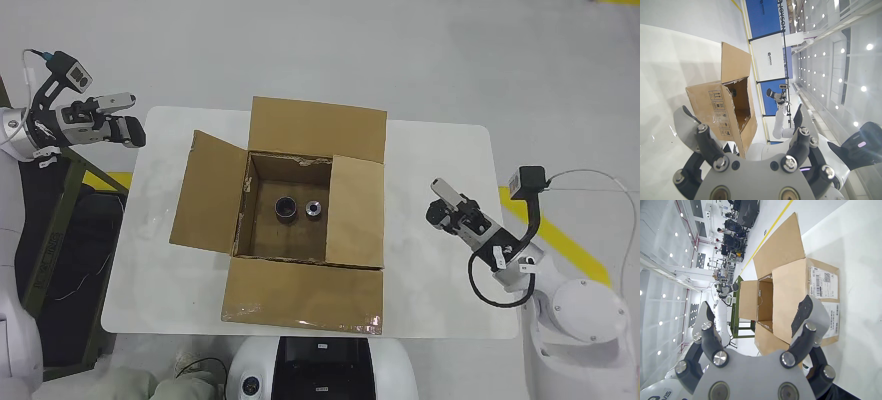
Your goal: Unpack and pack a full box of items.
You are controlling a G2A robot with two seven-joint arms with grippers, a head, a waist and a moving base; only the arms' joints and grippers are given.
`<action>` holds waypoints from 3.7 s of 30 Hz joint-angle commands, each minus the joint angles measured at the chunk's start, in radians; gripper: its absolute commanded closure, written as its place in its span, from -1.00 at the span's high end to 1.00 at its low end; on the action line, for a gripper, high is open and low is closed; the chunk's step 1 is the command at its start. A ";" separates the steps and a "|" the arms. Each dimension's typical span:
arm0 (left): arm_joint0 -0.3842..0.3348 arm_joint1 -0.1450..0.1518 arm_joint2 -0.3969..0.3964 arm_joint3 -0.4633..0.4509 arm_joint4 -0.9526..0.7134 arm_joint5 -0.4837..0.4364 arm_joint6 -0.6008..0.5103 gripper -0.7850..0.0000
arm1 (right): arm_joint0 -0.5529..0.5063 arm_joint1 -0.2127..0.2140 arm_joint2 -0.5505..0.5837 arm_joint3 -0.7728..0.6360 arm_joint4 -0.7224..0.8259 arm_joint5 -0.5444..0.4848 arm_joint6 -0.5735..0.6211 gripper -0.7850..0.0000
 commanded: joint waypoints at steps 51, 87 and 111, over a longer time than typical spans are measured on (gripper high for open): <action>-0.138 -0.165 0.436 0.022 -0.336 -0.048 0.058 1.00 | 0.000 0.000 0.000 0.000 0.000 0.000 0.000 1.00; -0.096 -0.202 0.584 -0.175 0.070 -0.176 0.158 1.00 | 0.000 0.000 0.000 0.000 0.000 0.000 0.000 1.00; -0.118 -0.143 0.336 -0.082 -0.032 -0.170 0.037 1.00 | 0.000 0.000 0.000 0.000 0.000 0.000 0.000 1.00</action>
